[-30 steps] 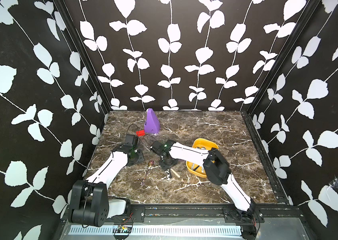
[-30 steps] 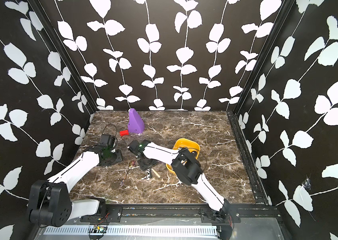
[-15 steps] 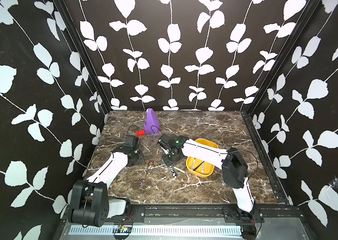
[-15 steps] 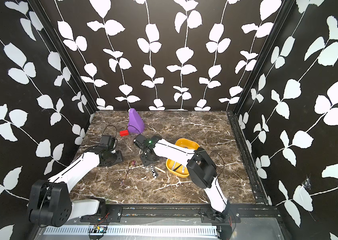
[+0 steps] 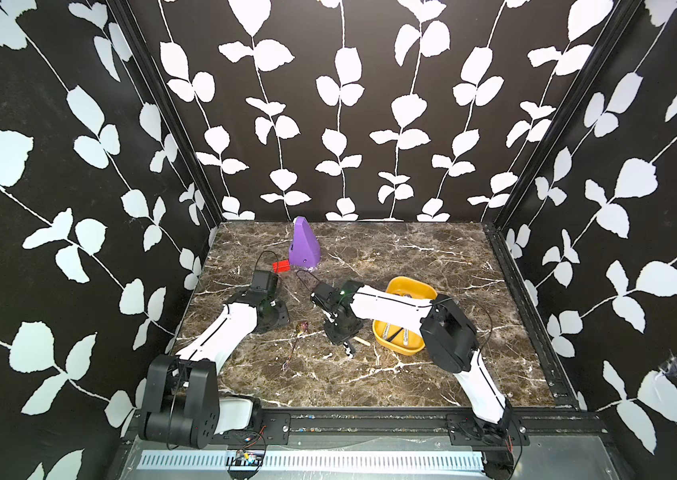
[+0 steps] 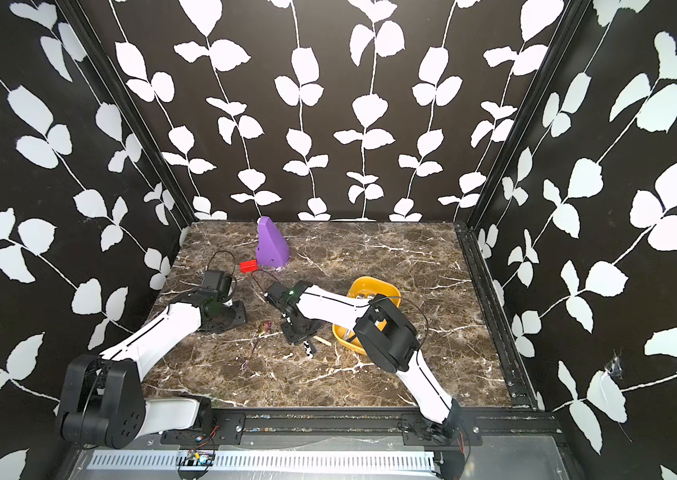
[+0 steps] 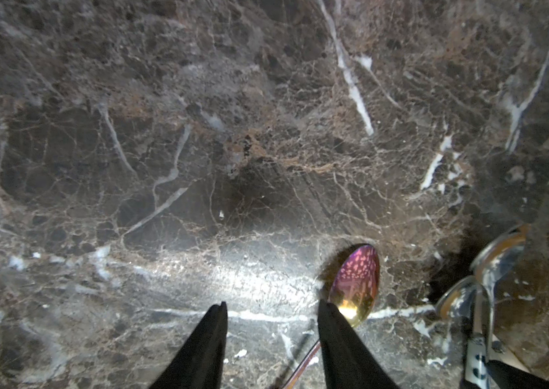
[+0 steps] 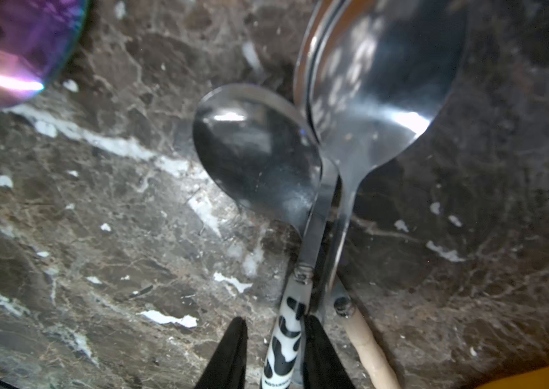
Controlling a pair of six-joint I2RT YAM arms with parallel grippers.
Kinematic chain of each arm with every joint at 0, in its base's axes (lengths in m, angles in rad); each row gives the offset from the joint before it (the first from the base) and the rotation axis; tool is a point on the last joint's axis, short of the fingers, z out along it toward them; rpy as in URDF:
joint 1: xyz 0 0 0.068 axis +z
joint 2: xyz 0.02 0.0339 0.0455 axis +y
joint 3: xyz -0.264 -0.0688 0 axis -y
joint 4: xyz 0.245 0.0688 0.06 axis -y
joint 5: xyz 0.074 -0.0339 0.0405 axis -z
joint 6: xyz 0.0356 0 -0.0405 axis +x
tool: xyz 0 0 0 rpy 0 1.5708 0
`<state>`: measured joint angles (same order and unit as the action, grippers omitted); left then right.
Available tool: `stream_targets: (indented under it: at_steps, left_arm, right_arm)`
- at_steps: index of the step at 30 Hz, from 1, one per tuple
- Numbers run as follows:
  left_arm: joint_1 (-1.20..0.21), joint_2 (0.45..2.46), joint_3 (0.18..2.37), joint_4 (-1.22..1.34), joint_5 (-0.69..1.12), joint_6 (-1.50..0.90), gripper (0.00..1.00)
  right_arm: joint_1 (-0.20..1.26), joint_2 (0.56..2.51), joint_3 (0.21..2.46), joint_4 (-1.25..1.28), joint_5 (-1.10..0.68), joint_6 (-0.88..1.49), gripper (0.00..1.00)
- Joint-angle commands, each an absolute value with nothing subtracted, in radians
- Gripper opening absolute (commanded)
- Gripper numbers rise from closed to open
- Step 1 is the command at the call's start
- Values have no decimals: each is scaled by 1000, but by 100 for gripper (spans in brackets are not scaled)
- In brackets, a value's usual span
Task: Put the spoon into the storage box
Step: Pick up the spoon from the center of the board.
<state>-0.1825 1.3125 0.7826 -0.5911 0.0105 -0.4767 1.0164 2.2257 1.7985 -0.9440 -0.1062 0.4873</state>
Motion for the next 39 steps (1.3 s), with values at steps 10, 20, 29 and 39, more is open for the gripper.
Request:
stream_targets:
  at_steps: [10,20,29,39]
  left_arm:
    - [-179,1311,788,-586,8,-465,49]
    - [-179,1290,789,-594,-2,-463,49]
    - [-179,1253,792,-606,-20,-462,49]
    - [-179,1217,793,-621,-19,-434,49]
  right_arm:
    - [1022,2331,1868,-1061,12,500,27]
    - [1018,2224,1839,-981,-9,502,10]
    - [989,2071,1810,-988,-36,536,8]
    - [839,1829,1593,-945,-60,624,6]
